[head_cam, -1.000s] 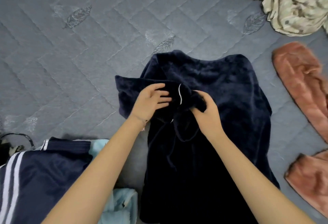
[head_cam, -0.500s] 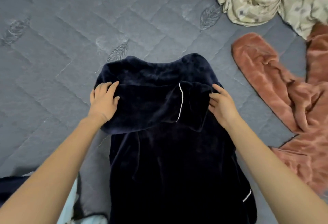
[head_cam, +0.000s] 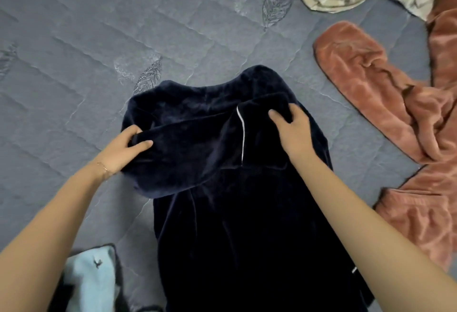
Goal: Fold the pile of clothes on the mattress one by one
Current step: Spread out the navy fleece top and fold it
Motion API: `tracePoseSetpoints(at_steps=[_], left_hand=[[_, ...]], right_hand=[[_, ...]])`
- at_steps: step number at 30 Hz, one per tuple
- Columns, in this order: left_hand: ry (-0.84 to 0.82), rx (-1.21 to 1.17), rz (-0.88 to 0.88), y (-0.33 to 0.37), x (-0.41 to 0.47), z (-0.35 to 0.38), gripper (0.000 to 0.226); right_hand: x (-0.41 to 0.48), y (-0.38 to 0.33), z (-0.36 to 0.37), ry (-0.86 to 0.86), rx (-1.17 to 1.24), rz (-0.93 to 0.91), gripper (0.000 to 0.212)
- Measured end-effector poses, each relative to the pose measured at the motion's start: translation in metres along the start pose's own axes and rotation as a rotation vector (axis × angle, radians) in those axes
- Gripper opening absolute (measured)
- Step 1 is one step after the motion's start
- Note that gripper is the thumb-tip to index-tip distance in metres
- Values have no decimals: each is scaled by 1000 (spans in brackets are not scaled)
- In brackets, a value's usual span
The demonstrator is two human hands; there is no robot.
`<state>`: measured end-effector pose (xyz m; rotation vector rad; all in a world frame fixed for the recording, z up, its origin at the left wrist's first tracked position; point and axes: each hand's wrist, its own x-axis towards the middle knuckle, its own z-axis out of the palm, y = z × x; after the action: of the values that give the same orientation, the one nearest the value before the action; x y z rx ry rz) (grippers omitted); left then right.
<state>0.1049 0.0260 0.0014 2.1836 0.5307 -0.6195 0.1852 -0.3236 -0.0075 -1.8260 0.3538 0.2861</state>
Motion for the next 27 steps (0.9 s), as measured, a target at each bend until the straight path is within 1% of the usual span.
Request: tracePoseSetpoints(at_steps=[1,3,4,5,7,8,9,10,13,14,15,17,18,19,21,23,24,27], left_hand=[[-38,-67,6,1,-4,-6,35],[-108,-97,21,4,-8,-16,53],[-134,-30,32,5,-9,-18,56],[-136,96,42,5,-9,-19,57],[-72,342,68,4,-8,-18,57],[-15,393,100,4,-5,-16,50],[35,375,120,4,-4,-13,42],[71,284,127,6,-2,-11,36],[139,-175,115,13,1,-7,32],[198,-216,106,15,4,-7,28],[272,-137,103,15,8,-7,27],[421,243,82,13,18,-6,27],[462,426,70,12,23,-5,32],[471,542,70,12,25,-1,39],[468,600,91,17,26,11,48],[466,606,166,25,24,28,54],[444,623,236,31,22,38,57],[285,703,444,52,16,73,61]], right_hand=[[4,-5,-5,31,55,-8,5],[14,-11,-17,86,119,-21,6],[19,-13,-24,110,137,-24,7],[22,-15,-29,128,148,-22,9],[28,-16,-37,138,155,-7,13],[29,-16,-40,139,153,4,14],[31,-15,-42,140,149,15,14],[31,-13,-44,141,139,29,14],[34,-8,-45,122,83,68,16],[34,-7,-44,112,68,74,16],[34,-6,-42,105,58,76,15],[35,-4,-38,92,42,72,13],[36,-2,-36,83,34,69,12],[37,0,-33,71,23,68,11],[37,4,-28,47,-20,69,13],[38,8,-24,34,-64,97,27],[37,11,-23,29,-77,121,34],[35,19,-24,11,-101,151,46]])
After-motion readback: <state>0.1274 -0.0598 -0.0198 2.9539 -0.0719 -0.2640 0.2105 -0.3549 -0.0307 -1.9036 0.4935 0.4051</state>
